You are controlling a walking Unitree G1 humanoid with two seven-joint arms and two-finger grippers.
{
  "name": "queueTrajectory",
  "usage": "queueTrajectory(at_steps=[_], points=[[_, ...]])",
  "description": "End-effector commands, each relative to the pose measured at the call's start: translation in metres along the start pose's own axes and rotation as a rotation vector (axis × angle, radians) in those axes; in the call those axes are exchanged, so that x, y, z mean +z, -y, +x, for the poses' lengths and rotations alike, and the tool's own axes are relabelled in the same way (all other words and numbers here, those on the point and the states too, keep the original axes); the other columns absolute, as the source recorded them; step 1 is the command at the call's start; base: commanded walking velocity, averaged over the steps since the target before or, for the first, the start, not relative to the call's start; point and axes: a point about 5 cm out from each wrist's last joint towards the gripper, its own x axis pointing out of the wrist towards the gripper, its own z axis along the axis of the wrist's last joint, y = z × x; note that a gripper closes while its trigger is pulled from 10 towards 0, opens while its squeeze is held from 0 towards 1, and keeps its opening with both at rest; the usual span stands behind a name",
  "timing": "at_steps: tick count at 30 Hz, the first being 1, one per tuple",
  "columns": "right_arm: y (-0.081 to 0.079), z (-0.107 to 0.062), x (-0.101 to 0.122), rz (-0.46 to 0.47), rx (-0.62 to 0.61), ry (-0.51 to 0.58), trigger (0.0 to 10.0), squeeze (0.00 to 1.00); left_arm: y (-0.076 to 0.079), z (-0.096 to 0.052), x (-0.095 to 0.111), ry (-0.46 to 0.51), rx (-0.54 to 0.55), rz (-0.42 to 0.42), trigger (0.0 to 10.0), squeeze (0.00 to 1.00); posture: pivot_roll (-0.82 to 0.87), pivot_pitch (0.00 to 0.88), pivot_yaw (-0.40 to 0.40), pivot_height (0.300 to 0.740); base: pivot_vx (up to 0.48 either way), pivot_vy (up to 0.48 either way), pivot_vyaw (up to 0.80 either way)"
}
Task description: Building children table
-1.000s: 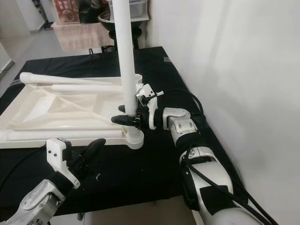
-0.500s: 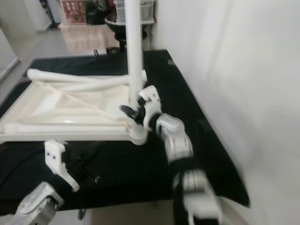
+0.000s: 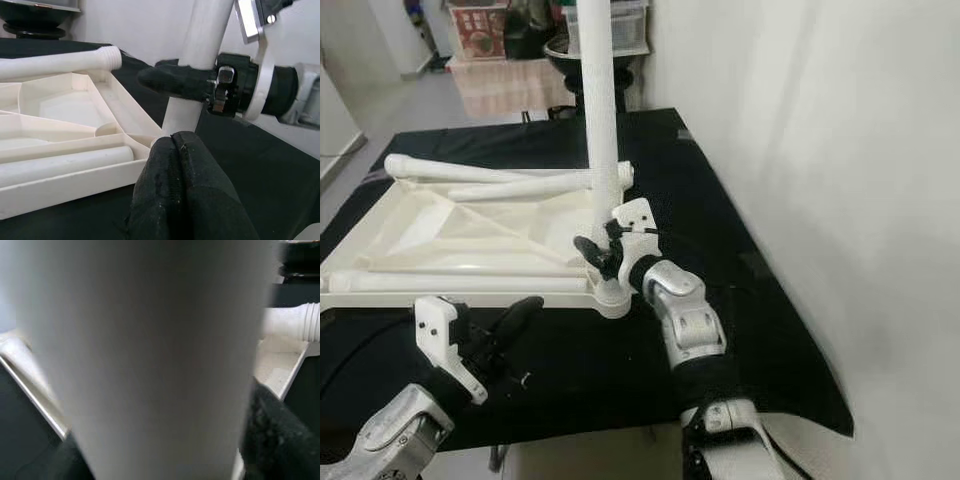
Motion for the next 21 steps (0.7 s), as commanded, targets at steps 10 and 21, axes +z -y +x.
queueTrajectory(at_steps=[10, 21], points=[[-0.008, 0.007, 0.029, -0.052, 0.659, 0.054, 10.0, 0.00, -0.001, 0.003, -0.004, -0.016, 0.008, -0.002, 10.0, 0.00, -0.07, 0.046, 0.019, 0.740, 0.000, 0.000, 0.00], [-0.008, 0.015, 0.021, -0.060, 0.753, -0.068, 0.0, 0.00, 0.001, 0.001, -0.004, -0.014, 0.014, 0.000, 10.0, 0.00, -0.06, 0.056, 0.015, 0.740, 0.000, 0.000, 0.00]])
